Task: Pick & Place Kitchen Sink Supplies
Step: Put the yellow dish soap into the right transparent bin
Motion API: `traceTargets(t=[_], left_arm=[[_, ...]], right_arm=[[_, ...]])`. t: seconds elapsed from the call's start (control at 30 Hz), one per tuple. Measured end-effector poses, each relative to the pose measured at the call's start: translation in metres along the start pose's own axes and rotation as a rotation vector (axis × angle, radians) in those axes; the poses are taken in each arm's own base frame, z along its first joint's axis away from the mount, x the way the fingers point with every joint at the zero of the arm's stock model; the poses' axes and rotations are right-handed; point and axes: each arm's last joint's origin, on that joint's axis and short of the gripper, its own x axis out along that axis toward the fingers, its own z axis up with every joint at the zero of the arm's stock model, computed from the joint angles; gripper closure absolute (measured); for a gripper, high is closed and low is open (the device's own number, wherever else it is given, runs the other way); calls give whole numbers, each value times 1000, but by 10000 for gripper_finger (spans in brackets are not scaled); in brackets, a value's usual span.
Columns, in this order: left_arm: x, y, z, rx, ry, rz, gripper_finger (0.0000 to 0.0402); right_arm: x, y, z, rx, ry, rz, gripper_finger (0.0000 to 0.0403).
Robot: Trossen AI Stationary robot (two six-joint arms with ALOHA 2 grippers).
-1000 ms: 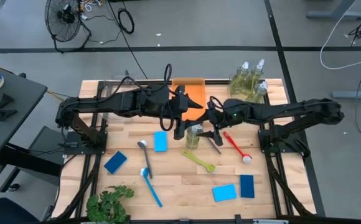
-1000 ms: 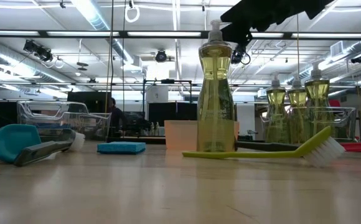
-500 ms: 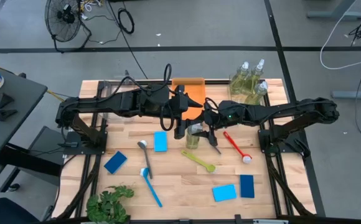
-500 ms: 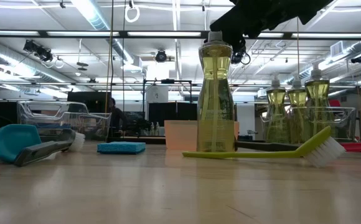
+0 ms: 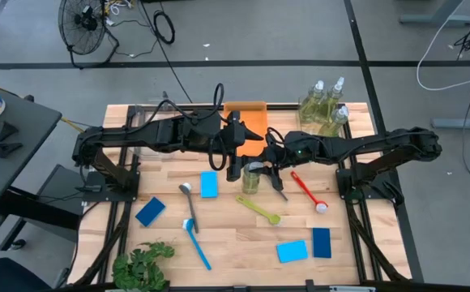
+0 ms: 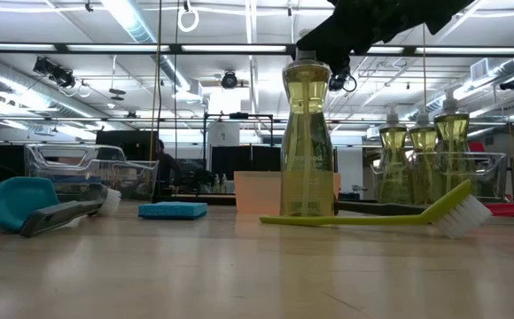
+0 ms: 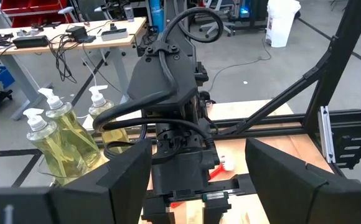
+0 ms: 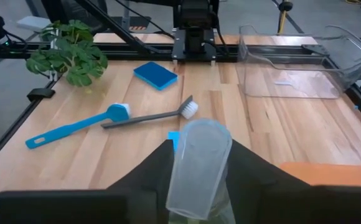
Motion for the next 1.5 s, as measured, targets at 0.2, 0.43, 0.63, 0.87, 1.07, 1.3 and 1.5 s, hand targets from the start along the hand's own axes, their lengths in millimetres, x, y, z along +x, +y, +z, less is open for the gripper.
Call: traceTargets(t=[0.2, 0.43, 0.63, 0.87, 1.07, 1.3, 1.5], left_arm=[[0, 3, 0, -2, 2, 10, 138], [0, 8, -1, -5, 3, 25, 138], [0, 8, -1, -5, 3, 25, 138], [1, 8, -1, -5, 3, 25, 138], [1, 8, -1, -5, 3, 25, 138], [1, 8, -1, -5, 3, 25, 138], [1, 8, -1, -5, 3, 26, 138]], right_arm=[[0, 0, 0, 0, 1, -2, 295], [0, 2, 1, -2, -10, -30, 303], [-2, 5, 3, -6, -22, -154, 303], [-5, 6, 6, 18, -42, -312, 304], [-20, 9, 17, 64, -107, -384, 305], [-49, 16, 29, 140, -189, -416, 305], [-75, 21, 35, 156, -249, -476, 305]])
